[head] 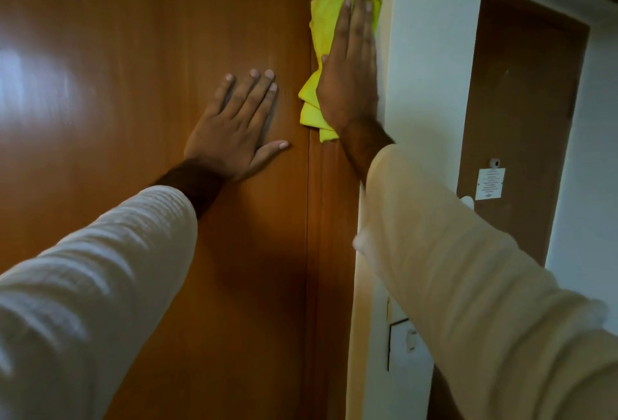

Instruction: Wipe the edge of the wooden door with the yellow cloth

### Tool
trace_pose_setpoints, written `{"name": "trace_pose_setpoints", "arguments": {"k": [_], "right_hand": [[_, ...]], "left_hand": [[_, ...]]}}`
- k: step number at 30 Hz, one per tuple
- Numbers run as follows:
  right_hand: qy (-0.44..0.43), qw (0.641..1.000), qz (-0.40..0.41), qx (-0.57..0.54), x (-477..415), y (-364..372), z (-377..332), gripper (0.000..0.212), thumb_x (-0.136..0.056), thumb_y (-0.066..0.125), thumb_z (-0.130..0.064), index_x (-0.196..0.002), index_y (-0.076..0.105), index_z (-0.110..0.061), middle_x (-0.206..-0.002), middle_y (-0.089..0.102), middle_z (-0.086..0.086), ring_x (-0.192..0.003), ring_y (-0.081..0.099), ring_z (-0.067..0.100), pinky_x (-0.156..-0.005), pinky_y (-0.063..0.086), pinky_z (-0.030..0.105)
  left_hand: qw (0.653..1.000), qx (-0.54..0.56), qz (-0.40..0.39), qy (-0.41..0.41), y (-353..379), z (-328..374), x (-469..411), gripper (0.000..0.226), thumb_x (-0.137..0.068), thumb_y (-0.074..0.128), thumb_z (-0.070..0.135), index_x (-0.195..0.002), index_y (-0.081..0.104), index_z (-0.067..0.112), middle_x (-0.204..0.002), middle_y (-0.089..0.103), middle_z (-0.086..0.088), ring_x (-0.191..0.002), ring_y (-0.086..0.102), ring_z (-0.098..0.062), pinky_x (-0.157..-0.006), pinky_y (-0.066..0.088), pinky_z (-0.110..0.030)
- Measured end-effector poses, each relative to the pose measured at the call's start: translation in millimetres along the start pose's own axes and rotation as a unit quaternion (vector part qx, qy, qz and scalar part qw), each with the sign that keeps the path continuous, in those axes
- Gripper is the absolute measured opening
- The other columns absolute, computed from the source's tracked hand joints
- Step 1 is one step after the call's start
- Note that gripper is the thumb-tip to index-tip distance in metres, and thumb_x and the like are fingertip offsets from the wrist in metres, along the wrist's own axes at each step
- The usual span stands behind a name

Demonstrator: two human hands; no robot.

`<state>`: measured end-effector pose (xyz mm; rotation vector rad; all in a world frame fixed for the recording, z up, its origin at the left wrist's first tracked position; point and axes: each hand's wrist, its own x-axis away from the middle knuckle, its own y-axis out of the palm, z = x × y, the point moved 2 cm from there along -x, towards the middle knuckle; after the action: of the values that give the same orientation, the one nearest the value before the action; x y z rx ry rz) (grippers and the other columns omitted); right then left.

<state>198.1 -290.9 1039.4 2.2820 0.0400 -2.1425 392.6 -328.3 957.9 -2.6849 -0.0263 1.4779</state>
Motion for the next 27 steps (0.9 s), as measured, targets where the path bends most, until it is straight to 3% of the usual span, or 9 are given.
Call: {"name": "trace_pose_setpoints", "arguments": {"k": [4, 7, 10, 13, 18, 22, 27], "right_hand": [[0.003, 1.0, -0.011, 0.002, 86.9, -3.5, 3.0, 0.066, -0.104, 0.05, -0.026, -0.159, 0.022, -0.005, -0.167, 0.023, 0.016, -0.156, 0.021, 0.034, -0.125, 0.026, 0.041], [0.019, 0.998, -0.063, 0.011, 194.7, -5.7, 8.5, 0.067, -0.104, 0.05, -0.028, -0.16, 0.02, -0.006, -0.168, 0.021, 0.017, -0.157, 0.018, 0.034, -0.126, 0.024, 0.042], [0.044, 0.994, -0.095, 0.029, 304.2, -9.4, 14.2, 0.068, -0.095, 0.068, -0.026, -0.152, 0.039, -0.002, -0.159, 0.037, 0.02, -0.149, 0.034, 0.034, -0.118, 0.041, 0.047], [0.045, 0.989, -0.136, 0.036, 358.2, -9.9, 18.0, 0.072, -0.091, 0.074, -0.027, -0.148, 0.039, 0.0, -0.155, 0.036, 0.021, -0.144, 0.039, 0.036, -0.107, 0.052, 0.05], [0.016, 0.994, -0.097, 0.037, 329.4, -4.8, 18.3, 0.074, -0.094, 0.069, -0.024, -0.153, 0.03, -0.001, -0.16, 0.033, 0.021, -0.15, 0.032, 0.036, -0.12, 0.035, 0.046], [0.039, 0.997, -0.072, 0.011, 254.7, 3.6, 15.1, 0.078, -0.102, 0.052, -0.029, -0.161, 0.005, -0.01, -0.168, 0.021, 0.015, -0.157, 0.012, 0.029, -0.125, 0.022, 0.042], [0.007, 1.0, -0.028, 0.004, 141.6, 4.1, 8.4, 0.071, -0.103, 0.049, -0.03, -0.16, 0.013, -0.008, -0.168, 0.021, 0.016, -0.156, 0.018, 0.034, -0.125, 0.022, 0.041]], "left_hand": [[1.0, 0.005, 0.002, -0.001, -0.3, 2.4, 2.0, 0.096, -0.104, 0.019, 0.074, -0.168, 0.016, 0.003, -0.178, 0.015, -0.016, -0.166, 0.016, -0.032, -0.133, 0.018, -0.056], [1.0, 0.006, -0.004, -0.001, -1.6, 1.8, 1.0, 0.096, -0.104, 0.019, 0.074, -0.168, 0.016, 0.003, -0.178, 0.015, -0.016, -0.166, 0.016, -0.032, -0.133, 0.017, -0.056], [1.0, 0.008, -0.006, -0.002, -2.3, 1.5, 1.5, 0.096, -0.104, 0.019, 0.074, -0.168, 0.015, 0.003, -0.178, 0.014, -0.016, -0.166, 0.015, -0.032, -0.133, 0.016, -0.056], [1.0, 0.007, -0.011, -0.003, -2.0, 3.2, 1.7, 0.096, -0.104, 0.018, 0.074, -0.168, 0.015, 0.003, -0.178, 0.013, -0.016, -0.166, 0.014, -0.032, -0.134, 0.015, -0.056], [1.0, 0.008, -0.015, -0.004, -5.8, 3.4, 1.4, 0.096, -0.104, 0.019, 0.074, -0.168, 0.017, 0.002, -0.177, 0.016, -0.017, -0.166, 0.017, -0.033, -0.133, 0.018, -0.057], [1.0, 0.005, -0.013, 0.0, -6.7, 4.0, 1.0, 0.096, -0.104, 0.02, 0.074, -0.167, 0.02, 0.002, -0.177, 0.018, -0.018, -0.165, 0.019, -0.034, -0.132, 0.02, -0.057], [0.999, 0.017, -0.03, -0.001, -6.3, 2.7, 1.1, 0.097, -0.104, 0.015, 0.075, -0.167, 0.018, 0.002, -0.177, 0.017, -0.018, -0.166, 0.018, -0.033, -0.133, 0.018, -0.056]]}}
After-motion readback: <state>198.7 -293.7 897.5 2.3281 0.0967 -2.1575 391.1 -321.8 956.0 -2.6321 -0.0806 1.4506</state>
